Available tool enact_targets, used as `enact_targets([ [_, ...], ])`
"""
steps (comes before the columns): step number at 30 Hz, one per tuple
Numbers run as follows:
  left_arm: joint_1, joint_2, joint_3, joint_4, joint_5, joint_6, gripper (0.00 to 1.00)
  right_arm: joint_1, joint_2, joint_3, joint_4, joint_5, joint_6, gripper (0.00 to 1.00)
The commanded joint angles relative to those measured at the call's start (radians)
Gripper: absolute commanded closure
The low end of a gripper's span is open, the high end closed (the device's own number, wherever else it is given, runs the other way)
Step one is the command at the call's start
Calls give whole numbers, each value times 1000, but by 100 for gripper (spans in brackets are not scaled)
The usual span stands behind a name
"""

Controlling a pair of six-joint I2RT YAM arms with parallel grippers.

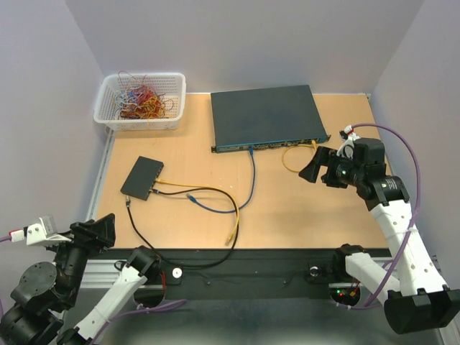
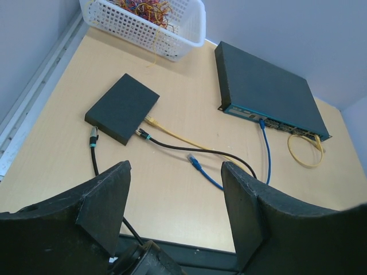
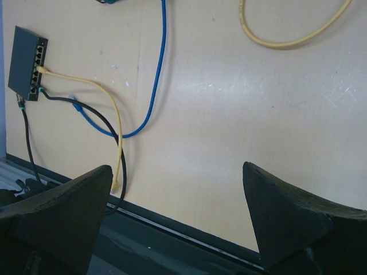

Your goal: Insert the plug into the switch port

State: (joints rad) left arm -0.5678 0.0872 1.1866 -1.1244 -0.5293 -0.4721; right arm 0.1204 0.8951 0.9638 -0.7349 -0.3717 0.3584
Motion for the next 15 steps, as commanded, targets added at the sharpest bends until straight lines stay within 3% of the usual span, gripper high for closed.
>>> enact_targets([
  [1, -3, -10, -5, 18, -26, -7, 25, 12, -10, 10, 8, 22, -10, 0],
  [15, -3, -35, -7, 18, -31, -10, 25, 19, 4, 7, 5, 33, -10, 0],
])
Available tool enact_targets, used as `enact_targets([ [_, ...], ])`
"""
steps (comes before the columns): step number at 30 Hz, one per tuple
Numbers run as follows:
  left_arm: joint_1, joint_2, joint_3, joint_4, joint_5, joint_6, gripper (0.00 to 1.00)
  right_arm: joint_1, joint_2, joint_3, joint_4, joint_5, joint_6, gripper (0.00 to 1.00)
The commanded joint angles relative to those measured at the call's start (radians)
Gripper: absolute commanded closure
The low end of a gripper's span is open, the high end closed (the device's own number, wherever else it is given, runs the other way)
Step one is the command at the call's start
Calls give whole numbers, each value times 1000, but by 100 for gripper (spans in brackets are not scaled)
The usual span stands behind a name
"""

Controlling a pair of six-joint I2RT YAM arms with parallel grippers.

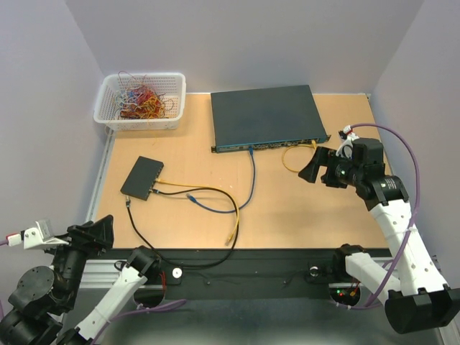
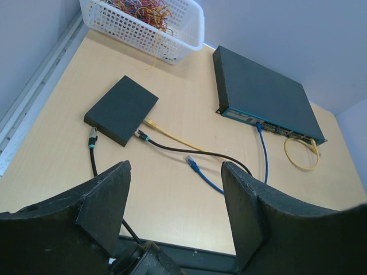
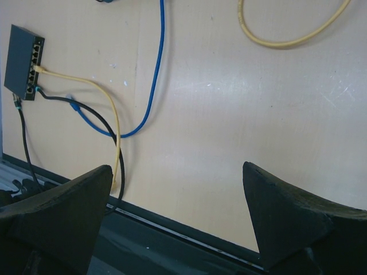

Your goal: Insert the plug into the switch port

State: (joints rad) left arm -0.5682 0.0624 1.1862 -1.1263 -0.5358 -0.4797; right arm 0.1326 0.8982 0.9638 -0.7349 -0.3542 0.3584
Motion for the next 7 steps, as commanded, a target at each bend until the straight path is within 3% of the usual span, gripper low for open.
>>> enact_targets([
  [1, -2, -13, -7, 20, -26, -3, 25, 7, 1, 7, 5, 17, -9, 0],
  [7, -2, -21, -5, 19, -26, -5, 25, 15, -5, 27, 3, 44, -9, 0],
])
